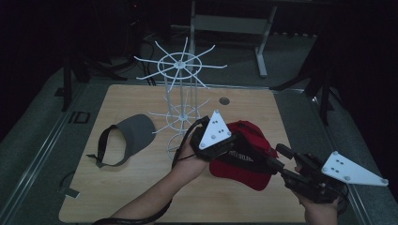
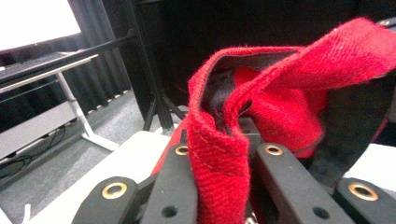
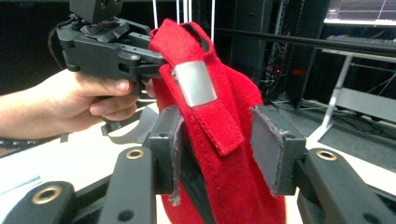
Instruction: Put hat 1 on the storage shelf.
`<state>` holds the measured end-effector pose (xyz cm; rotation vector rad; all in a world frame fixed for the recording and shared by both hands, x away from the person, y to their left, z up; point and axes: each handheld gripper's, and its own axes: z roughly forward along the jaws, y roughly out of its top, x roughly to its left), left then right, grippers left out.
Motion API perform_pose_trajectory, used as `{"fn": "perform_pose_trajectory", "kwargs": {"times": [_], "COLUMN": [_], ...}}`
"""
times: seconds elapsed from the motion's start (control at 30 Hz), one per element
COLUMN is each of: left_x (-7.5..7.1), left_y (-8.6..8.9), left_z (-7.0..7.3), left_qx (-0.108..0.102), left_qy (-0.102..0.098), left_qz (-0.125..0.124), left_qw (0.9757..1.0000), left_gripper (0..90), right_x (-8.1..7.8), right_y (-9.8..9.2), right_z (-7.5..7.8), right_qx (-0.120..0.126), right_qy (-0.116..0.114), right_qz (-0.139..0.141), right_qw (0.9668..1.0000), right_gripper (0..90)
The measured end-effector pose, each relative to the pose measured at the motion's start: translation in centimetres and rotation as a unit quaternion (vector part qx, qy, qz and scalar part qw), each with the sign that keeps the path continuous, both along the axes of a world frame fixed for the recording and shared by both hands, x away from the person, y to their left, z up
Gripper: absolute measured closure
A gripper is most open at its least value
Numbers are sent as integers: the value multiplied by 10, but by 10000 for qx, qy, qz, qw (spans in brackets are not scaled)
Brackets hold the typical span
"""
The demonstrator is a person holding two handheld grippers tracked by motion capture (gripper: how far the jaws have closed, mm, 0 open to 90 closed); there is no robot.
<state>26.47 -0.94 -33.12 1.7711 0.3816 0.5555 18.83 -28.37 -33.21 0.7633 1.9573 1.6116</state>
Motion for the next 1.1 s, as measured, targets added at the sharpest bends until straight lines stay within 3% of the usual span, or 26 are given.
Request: {"fn": "perform_pose_trajectory", "kwargs": {"times": [0.2,0.3,0.37,0.4,0.47,0.5,0.53,0.57,0.6,0.63,0.67,0.73,0.77,0.83,0.87,0.97,1.07,1.1], "left_x": [1,4,3,4,3,3,4,4,5,4,5,4,4,4,4,4,2,1], "left_y": [6,13,14,16,17,19,20,20,21,22,24,25,26,26,26,26,23,22], "left_z": [-1,-4,-4,-5,-5,-5,-4,-4,-3,-3,-3,-3,-4,-5,-6,-6,-6,-6], "left_qx": [8,-55,-30,-57,-36,-88,-42,-42,-29,32,17,4,-27,-47,-81,-85,-10,11], "left_qy": [-17,-4,-13,-18,-83,-129,-109,-109,-38,-97,-38,-35,-13,9,14,27,-53,-64], "left_qz": [-80,-444,-464,-798,-828,-1223,-1340,-1340,-1609,-1647,-1823,-1830,-1956,-1962,-2068,-2109,-2305,-2307], "left_qw": [10000,9990,9989,9968,9965,9924,9909,9909,9870,9863,9832,9831,9807,9805,9783,9775,9731,9730], "left_gripper": [853,852,851,851,851,851,851,851,851,850,850,850,850,850,849,849,848,848], "right_x": [-1,0,2,3,6,7,8,9,9,9,11,12,12,12,13,14,15,16], "right_y": [-16,-19,-18,-17,-14,-13,-11,-9,-9,-7,-4,0,2,7,10,15,24,26], "right_z": [4,5,5,4,2,2,1,1,1,0,-1,-2,-2,-3,-4,-5,-5,-5], "right_qx": [200,187,130,113,64,77,43,15,15,19,11,-11,-18,-58,-102,-146,-288,-349], "right_qy": [-61,-71,-36,-10,24,50,63,77,77,97,141,196,206,255,258,300,264,231], "right_qz": [-44,-102,-83,-43,-1,52,81,124,124,198,323,423,450,556,573,687,822,814], "right_qw": [9998,9997,9999,9999,10000,9999,9999,9999,9999,9998,9994,9989,9988,9981,9980,9971,9959,9958], "right_gripper": [535,551,554,557,562,564,565,566,566,566,565,559,555,551,549,549,538,537]}}
